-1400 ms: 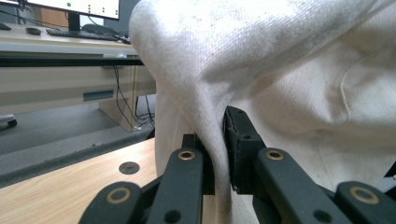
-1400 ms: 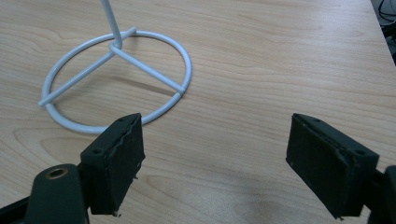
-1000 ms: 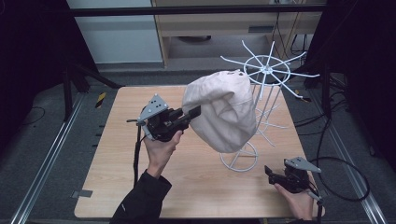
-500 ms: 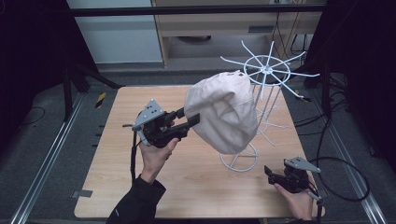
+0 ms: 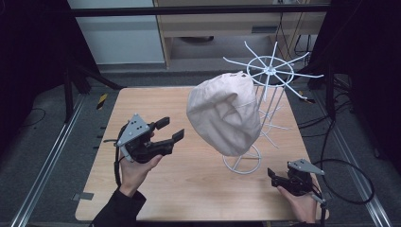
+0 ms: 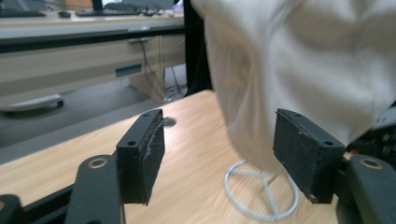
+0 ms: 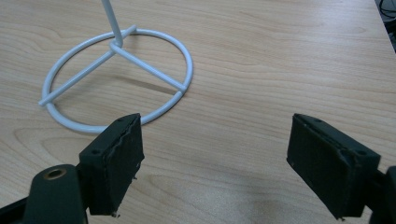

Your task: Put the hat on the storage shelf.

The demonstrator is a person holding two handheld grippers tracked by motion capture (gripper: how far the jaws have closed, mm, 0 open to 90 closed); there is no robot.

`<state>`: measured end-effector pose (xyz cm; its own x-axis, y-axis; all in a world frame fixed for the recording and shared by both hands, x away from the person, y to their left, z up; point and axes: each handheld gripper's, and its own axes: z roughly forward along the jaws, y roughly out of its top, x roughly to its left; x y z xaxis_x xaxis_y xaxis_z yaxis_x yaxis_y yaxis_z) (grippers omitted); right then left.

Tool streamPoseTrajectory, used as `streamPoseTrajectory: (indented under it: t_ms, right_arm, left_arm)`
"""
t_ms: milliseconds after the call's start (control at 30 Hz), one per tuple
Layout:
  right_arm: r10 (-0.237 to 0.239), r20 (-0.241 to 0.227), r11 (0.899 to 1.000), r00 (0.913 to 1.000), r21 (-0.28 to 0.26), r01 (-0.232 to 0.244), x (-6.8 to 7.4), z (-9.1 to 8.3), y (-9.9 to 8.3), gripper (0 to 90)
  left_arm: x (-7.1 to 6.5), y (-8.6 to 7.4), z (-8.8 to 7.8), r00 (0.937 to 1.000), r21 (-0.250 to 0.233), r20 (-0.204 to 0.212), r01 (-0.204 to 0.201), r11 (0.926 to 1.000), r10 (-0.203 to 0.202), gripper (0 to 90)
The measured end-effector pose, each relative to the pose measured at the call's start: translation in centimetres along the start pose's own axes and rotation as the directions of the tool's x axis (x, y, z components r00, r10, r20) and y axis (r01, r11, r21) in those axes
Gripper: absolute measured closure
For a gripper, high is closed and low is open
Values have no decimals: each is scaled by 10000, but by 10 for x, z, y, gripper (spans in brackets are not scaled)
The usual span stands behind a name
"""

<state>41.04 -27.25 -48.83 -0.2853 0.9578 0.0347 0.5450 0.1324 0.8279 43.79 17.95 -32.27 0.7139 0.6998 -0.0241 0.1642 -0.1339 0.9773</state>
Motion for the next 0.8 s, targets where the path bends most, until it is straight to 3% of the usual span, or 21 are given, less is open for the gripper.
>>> streamPoseTrajectory:
  t_ms: [233, 333, 367, 400, 433, 533, 600, 633, 667, 700, 733, 800]
  right_arm:
    - [31, -44, 10000, 10000, 4, -31, 0, 0, 0, 184]
    - [36, -51, 10000, 10000, 17, -36, 0, 0, 0, 183]
    - [11, -35, 10000, 10000, 17, -11, 0, 0, -1, 183]
    - [11, -35, 10000, 10000, 17, -11, 0, 0, -1, 183]
    - [-15, -33, 10000, 10000, 0, 15, 0, 0, -1, 182]
    - [-2, -38, 10000, 10000, -3, 2, 0, 0, -1, 182]
    - [9, -53, 10000, 10000, 37, -9, 0, 0, -1, 181]
    - [2, -69, 10000, 10000, 55, -1, 0, 0, -1, 179]
    - [2, -69, 10000, 10000, 55, -1, 0, 0, -1, 179]
    - [-7, -106, 9999, 9999, 102, 8, 0, 1, -2, 178]
    - [-7, -106, 9999, 9999, 102, 8, 0, 1, -2, 178]
    - [-33, -123, 9999, 9999, 149, 34, 0, 1, -2, 176]
  left_arm:
    - [15, -31, -19, 9978, 848, -662, 81, 9964, -25, 313]
    - [22, -47, -24, 9946, 1151, -1031, 224, 9931, -105, 310]
    - [28, -57, -27, 9908, 1400, -1342, 364, 9895, -175, 306]
    - [28, -57, -27, 9908, 1400, -1342, 364, 9895, -175, 304]
    - [33, -68, -29, 9871, 1638, -1583, 523, 9851, -260, 298]
    - [39, -79, -32, 9825, 1889, -1808, 784, 9789, -438, 290]
    - [45, -90, -34, 9783, 2197, -2024, 904, 9714, -453, 285]
    - [50, -100, -37, 9731, 2421, -2265, 976, 9653, -416, 277]
    - [50, -100, -37, 9731, 2421, -2265, 976, 9653, -416, 273]
    - [56, -111, -40, 9677, 2621, -2462, 1200, 9575, -538, 271]
    - [56, -111, -40, 9677, 2621, -2462, 1200, 9575, -538, 269]
    - [65, -121, -43, 9616, 2878, -2679, 1386, 9476, -593, 267]
